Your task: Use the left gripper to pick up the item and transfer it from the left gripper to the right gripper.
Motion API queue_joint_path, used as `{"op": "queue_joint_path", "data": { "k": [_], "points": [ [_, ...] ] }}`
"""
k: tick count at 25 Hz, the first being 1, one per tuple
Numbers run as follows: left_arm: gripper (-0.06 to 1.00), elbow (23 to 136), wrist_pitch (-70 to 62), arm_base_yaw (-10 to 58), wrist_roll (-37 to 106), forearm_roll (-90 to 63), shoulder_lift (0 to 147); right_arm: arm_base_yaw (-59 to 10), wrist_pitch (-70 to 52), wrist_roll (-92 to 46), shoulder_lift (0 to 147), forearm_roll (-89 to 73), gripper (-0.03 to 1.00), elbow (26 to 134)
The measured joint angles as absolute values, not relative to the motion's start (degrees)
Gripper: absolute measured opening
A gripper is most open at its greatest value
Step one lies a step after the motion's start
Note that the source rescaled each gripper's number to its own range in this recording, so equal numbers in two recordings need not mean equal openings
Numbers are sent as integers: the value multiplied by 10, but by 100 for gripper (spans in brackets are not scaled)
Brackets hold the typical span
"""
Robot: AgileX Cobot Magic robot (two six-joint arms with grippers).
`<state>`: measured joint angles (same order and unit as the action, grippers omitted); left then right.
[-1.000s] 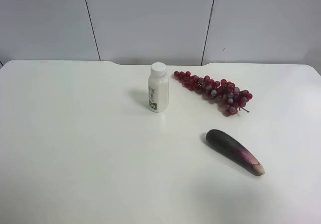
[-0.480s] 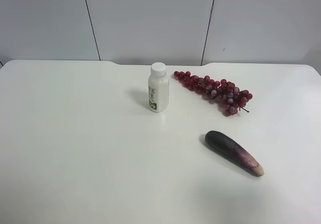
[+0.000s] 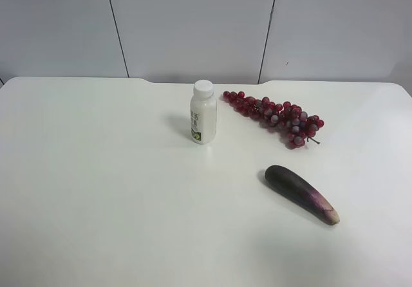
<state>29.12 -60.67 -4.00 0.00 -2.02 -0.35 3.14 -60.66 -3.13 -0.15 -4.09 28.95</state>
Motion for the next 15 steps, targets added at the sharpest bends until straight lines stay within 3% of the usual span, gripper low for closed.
{"op": "queue_joint_path", "data": {
  "k": [9, 15],
  "points": [
    [99, 291, -607, -40, 0, -20, -4, 29, -607, -31, -2, -41, 99, 289],
    [99, 291, -607, -40, 0, -20, -4, -33, -607, -31, -2, -41, 99, 289]
  ]
}}
